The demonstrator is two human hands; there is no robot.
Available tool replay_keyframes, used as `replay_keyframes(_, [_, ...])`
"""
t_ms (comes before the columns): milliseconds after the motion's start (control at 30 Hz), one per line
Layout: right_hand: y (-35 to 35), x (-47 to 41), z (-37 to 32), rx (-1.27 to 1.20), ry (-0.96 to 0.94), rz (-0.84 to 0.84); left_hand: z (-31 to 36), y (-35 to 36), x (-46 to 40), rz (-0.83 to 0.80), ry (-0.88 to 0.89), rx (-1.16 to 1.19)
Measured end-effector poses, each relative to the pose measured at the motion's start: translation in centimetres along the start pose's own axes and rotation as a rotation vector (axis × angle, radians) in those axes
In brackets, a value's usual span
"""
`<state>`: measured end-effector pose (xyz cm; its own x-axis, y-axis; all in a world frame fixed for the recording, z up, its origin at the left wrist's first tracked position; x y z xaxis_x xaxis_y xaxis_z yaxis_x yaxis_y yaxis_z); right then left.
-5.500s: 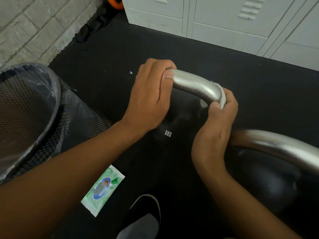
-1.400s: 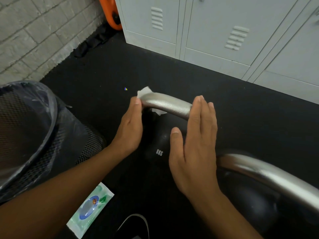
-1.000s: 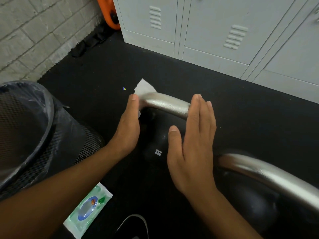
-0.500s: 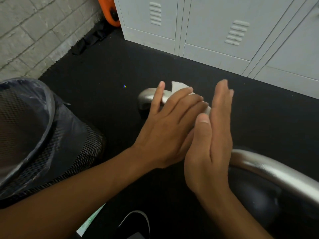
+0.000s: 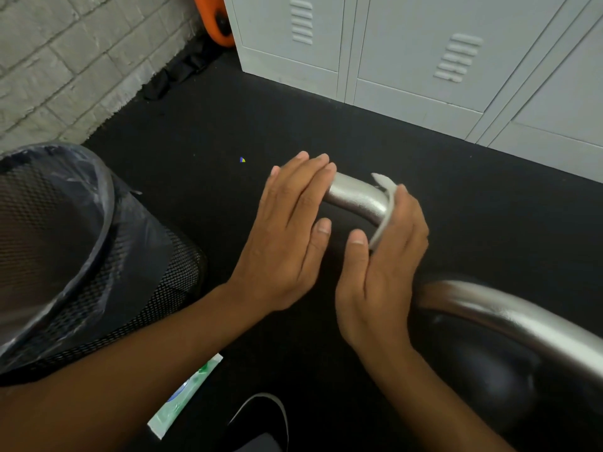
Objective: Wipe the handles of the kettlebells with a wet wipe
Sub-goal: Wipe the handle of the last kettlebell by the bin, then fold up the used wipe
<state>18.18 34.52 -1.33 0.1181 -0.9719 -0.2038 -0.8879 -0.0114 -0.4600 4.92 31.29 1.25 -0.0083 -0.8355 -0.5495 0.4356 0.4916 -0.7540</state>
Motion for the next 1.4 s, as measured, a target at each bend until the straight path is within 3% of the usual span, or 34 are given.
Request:
replay_keyframes(167, [0.6, 1.3, 1.2, -0.402, 0.628, -0.119, 0.2, 0.2, -0.1, 0.036, -0.025, 0.047])
replay_keyframes(267, [0.5, 1.3, 1.6, -0.456, 0.723, -0.179, 0.2, 0.3, 0.0, 0.046, -0.020, 0.046])
replay_keyframes(433, [-0.4, 0.4, -0.7, -0.418, 0.515, -0.064, 0.6, 0.4, -0.1, 0.070, -0.057, 0.050])
replay_keyframes(767, [0.4, -1.0, -3.9, 0.359, -0.229, -0.042, -0.6, -0.8, 0.0, -0.011, -0.036, 0.072])
replay_keyframes(867, [1.5, -1.3, -4.7, 0.503, -0.373, -0.084, -1.4, -1.1, 0.3, -0.009, -0.063, 0.109])
replay_keyframes(1200, [-1.2, -3.0, -5.5, 0.203, -0.421, -0.021, -0.8, -2.3, 0.5, 0.017, -0.219, 0.231])
replay_keyframes(1400, [-2.9, -3.7, -8.0, -0.063, -0.224, -0.227, 0.2, -3.8, 0.4, 0.139, -0.245, 0.278])
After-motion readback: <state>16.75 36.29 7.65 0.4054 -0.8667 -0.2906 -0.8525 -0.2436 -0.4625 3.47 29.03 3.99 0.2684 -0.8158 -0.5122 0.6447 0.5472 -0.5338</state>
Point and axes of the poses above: each hand's wrist, its own x-axis away from the middle knuckle, its own y-axis out of the palm, z = x × y, the point moved 3 cm from there along -x, towards the middle knuckle, and after that the axes turned 9 degrees about y, right-handed, at the moved point
